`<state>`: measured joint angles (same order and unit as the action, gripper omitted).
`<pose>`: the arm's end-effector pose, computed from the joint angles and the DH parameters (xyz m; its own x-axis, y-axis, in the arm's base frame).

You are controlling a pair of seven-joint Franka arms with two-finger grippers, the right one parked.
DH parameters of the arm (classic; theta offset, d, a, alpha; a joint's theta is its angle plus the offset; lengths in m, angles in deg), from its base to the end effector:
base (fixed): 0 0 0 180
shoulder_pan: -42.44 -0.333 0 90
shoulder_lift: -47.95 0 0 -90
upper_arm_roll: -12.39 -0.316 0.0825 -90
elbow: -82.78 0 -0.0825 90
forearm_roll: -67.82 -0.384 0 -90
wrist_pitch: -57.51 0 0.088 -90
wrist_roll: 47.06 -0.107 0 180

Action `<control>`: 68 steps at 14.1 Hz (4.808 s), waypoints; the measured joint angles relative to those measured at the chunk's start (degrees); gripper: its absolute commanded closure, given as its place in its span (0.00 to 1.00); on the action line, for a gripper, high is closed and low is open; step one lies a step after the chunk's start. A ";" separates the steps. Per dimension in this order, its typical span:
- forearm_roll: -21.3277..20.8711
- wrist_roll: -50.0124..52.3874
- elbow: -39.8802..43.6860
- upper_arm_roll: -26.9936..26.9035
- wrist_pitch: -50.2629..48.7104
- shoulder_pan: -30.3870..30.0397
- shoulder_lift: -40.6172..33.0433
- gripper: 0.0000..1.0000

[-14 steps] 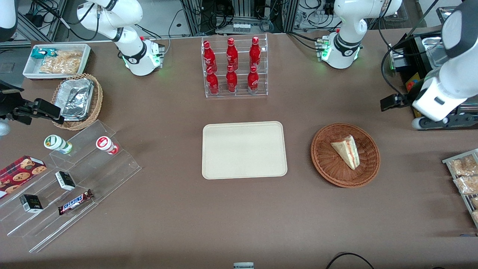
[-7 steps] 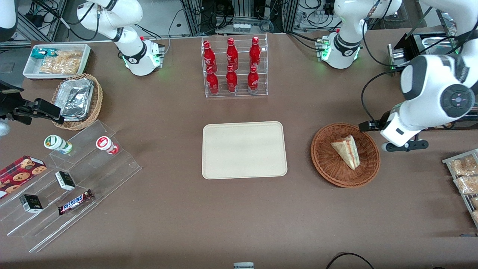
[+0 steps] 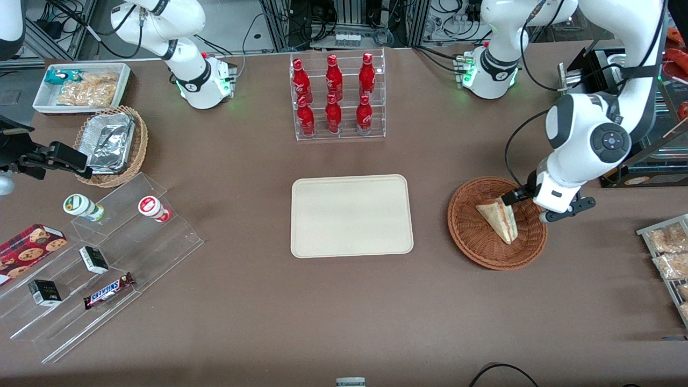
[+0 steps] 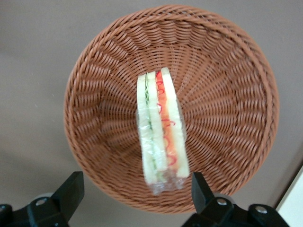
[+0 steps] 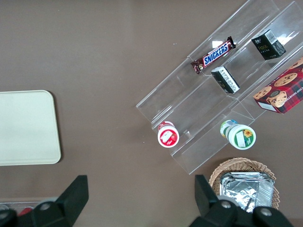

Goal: Place sandwich from basket to tray
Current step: 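Lower the left gripper and grasp the sandwich upright, then lift the sandwich and carry it over the cream tray, then lower the sandwich onto the tray and open the left gripper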

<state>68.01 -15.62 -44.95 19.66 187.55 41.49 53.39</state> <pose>0.5274 -0.0583 0.3260 0.9029 0.4265 -0.0535 0.4263 -0.9044 -0.0158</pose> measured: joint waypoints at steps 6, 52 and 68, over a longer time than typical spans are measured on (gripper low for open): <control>0.00 8.78 -0.92 1.29 7.35 0.12 4.24 0.00; -5.79 16.42 46.53 12.80 -12.56 28.79 39.26 0.00; -6.90 8.42 45.89 10.34 -33.18 12.21 24.33 0.00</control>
<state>61.11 -7.19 0.94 29.99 154.38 53.70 77.72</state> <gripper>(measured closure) 0.000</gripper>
